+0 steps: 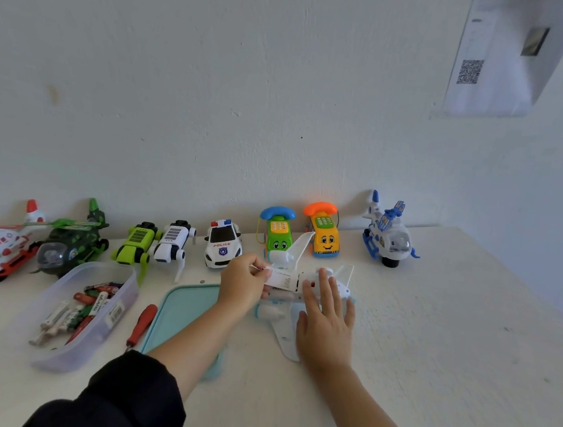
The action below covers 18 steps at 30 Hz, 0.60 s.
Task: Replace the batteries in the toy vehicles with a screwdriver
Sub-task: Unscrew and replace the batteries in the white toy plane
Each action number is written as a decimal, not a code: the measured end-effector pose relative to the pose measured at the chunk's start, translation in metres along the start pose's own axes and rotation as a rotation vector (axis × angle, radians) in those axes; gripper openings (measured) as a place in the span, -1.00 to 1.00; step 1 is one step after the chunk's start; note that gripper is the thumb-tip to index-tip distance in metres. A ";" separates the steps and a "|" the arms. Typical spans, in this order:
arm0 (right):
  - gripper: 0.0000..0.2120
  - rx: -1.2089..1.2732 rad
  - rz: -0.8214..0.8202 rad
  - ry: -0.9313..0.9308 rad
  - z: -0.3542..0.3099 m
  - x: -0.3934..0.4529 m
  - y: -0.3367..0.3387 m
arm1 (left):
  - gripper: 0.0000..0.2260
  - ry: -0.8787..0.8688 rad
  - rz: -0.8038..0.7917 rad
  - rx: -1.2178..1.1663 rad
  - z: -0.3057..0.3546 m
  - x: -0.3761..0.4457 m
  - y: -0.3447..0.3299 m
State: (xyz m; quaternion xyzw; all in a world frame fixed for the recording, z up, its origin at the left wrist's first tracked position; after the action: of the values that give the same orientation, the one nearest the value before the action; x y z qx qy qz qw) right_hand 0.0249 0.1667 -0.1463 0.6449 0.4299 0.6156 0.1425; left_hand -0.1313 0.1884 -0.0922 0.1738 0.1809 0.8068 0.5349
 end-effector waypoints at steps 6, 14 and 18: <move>-0.33 0.012 -0.008 -0.007 0.001 -0.001 0.001 | -0.87 0.039 -0.025 -0.011 -0.002 -0.001 -0.001; -0.35 0.019 -0.021 -0.011 0.000 -0.001 0.001 | -0.81 0.099 0.019 -0.070 0.000 0.003 -0.001; -0.35 0.017 -0.023 -0.008 0.000 -0.001 0.001 | -0.81 0.036 0.016 -0.043 0.004 0.002 -0.001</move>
State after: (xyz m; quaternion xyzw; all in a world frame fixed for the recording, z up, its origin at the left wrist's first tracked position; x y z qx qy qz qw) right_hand 0.0257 0.1653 -0.1461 0.6437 0.4418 0.6076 0.1460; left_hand -0.1290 0.1908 -0.0886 0.1491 0.1719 0.8179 0.5285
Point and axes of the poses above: each hand's wrist, its own x-axis towards the middle knuckle, its own y-axis out of the back of the hand, z = x × y, the point moved 6 cm from there along x, towards the middle knuckle, and after that the axes turned 3 degrees about y, right-handed, at the moved point
